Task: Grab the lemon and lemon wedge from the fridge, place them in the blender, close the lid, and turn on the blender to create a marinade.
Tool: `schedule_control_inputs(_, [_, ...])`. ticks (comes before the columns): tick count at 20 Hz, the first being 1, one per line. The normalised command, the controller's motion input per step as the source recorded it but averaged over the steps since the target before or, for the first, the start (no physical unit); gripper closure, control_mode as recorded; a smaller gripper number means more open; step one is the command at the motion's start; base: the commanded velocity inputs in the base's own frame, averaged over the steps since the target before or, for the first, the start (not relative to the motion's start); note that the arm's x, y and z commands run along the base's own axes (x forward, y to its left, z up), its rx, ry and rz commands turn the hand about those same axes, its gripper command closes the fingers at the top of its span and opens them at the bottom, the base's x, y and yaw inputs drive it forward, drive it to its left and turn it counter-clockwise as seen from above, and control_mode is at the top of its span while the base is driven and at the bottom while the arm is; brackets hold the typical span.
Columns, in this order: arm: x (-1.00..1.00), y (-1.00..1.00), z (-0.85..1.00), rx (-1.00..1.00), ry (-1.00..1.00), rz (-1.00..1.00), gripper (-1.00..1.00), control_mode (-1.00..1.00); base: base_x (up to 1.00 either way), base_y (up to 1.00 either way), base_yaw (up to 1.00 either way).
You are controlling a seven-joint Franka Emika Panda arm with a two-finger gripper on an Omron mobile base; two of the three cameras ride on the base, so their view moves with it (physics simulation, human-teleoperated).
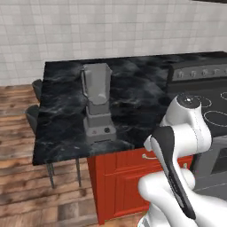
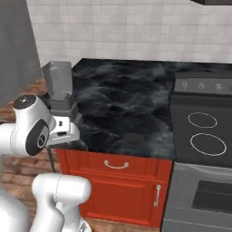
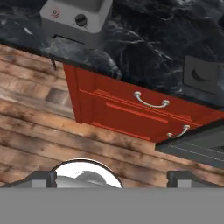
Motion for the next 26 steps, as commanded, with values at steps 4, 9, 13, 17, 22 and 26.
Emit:
schedule_control_inputs(4, [0.0, 0.0, 0.0, 0.0, 0.0, 0.0, -1.0, 1.0, -0.6, 0.01, -0.86])
schedule_control_inputs(9, [0.0, 0.0, 0.0, 0.0, 0.0, 0.0, -1.0, 1.0, -0.16, 0.0, -0.96])
schedule_control_inputs(13, [0.0, 0.0, 0.0, 0.0, 0.0, 0.0, -1.0, 1.0, 0.0, 0.0, -1.0])
schedule_control_inputs(17, [0.0, 0.0, 0.0, 0.0, 0.0, 0.0, -1.0, 1.0, 0.0, 0.01, -0.99])
schedule_control_inputs(22, [0.0, 0.0, 0.0, 0.0, 0.0, 0.0, -1.0, 1.0, 0.02, 0.04, -0.98])
schedule_control_inputs(26, [0.0, 0.0, 0.0, 0.0, 0.0, 0.0, -1.0, 1.0, 0.22, 0.01, -0.94])
